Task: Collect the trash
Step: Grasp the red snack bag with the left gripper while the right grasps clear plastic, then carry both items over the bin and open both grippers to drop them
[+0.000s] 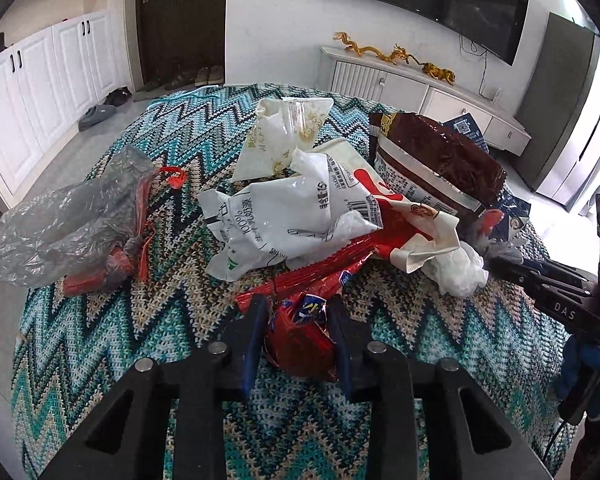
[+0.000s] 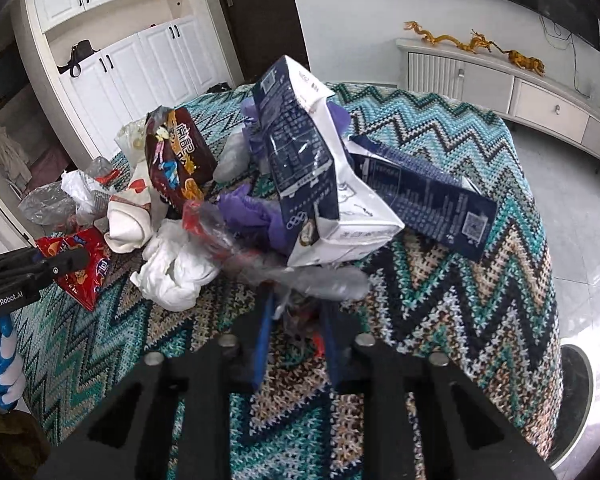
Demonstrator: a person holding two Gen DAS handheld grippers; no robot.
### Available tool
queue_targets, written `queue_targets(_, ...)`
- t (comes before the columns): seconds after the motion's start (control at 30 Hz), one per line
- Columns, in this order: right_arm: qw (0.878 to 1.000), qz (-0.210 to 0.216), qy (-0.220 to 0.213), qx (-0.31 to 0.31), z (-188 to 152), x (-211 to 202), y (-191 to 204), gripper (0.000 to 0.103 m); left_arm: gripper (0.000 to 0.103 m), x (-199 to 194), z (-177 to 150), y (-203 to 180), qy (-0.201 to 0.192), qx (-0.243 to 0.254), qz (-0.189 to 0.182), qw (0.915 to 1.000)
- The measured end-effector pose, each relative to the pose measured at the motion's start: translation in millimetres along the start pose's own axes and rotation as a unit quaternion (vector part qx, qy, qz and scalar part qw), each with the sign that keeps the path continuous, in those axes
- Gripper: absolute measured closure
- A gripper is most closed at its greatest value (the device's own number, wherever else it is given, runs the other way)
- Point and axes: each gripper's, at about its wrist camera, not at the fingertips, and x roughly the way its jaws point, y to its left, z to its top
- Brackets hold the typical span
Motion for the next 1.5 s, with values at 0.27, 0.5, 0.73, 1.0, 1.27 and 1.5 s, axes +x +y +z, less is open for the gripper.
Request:
queue_targets(0.27, 0.999, 0.029, -0.026, -0.011, -20.1, -39.4, 14.3, 0.094, 0.08, -37.0, -11.4, -0.9, -0.026, 0.017, -0.019, 0.9993)
queue_targets(0.5, 0.996, 0.033, -0.079, 0.004, -31.1, -96.8, 13.1, 0.094, 0.081, -77.5, -6.6, -19.2, -0.065, 0.057, -0.047, 0.9951)
queue_targets(0.73, 0.988, -0.045, -0.128, 0.07, -58.6, -158.5, -55.5, 0.094, 0.081, -81.2, 24.2, -110.0, -0.068, 0.148, -0.126, 0.9785)
queue_targets(1.0, 0.959, -0.17, -0.105, 0.2, -120.5, -180.8, -187.4, 0.094, 0.081, -38.2, 49.0, -294.1, -0.04, 0.286, -0.21, 0.9342)
queue_targets(1.27, 0.938, -0.21, -0.048, 0.272, -164.9, -138.8, -289.5, 0.093, 0.078, 52.1, 38.6, -459.6, 0.046, 0.325, -0.242, 0.9131)
queue_targets(1.5, 0.927, -0.204, -0.018, 0.315, -192.3, -97.8, -343.5, 0.09, 0.071, 122.7, 21.8, -515.5, 0.11, 0.322, -0.239, 0.9096)
